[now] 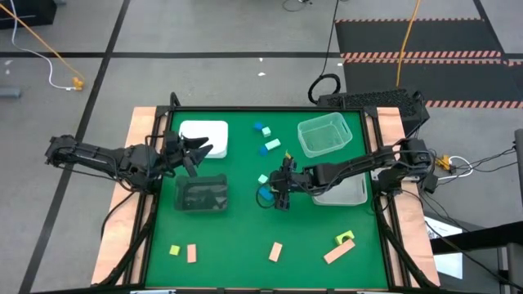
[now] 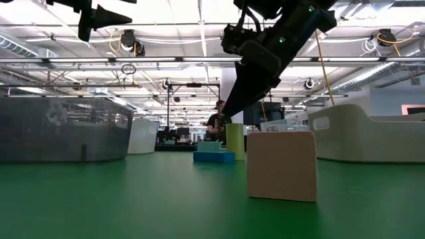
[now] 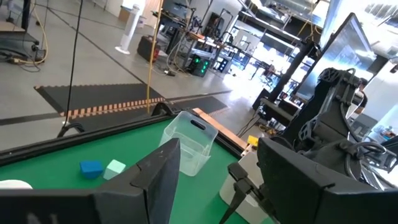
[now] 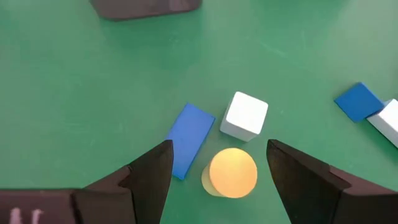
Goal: Sort & place blocks by color
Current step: Put the light green block into the transparent bin
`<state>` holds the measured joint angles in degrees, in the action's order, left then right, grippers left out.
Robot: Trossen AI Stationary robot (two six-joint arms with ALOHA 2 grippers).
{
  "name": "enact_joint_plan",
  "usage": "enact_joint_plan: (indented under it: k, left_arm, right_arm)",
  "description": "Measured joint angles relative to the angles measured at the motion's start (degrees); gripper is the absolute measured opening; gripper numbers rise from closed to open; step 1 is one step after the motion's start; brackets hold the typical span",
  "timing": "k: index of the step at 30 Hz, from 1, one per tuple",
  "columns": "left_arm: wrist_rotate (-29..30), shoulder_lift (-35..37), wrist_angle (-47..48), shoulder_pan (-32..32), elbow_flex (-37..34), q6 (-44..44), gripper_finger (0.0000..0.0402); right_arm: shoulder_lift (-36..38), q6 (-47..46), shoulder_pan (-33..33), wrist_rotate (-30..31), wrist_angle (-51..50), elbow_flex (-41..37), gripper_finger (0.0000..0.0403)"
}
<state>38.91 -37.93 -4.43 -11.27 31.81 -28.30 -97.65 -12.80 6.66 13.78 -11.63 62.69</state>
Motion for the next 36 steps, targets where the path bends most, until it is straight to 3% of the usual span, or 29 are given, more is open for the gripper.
enact_joint_plan:
  k: [10, 21, 33, 36]
  left_arm:
    - [0.00, 0.00, 0.02, 0.00, 0.00, 3.03, 0.0216]
    - [0.05, 0.00, 0.05, -0.01, 0.00, 7.26, 0.0216]
    - [0.07, -0.04, 4.39, 0.00, -0.04, 7.19, 0.0216]
    - [0.08, -0.09, 6.13, 0.00, -0.05, 7.08, 0.0216]
  right_arm:
    - [0.00, -3.52, -1.89, 2.60, 0.88, -4.93, 0.0249]
    - [0.00, -8.91, -2.43, 2.63, 11.74, -8.55, 0.0243]
    - [0.00, -10.56, -4.43, 2.62, 11.86, -8.59, 0.0120]
    - [0.00, -10.56, -4.74, 2.60, 11.91, -8.59, 0.0108]
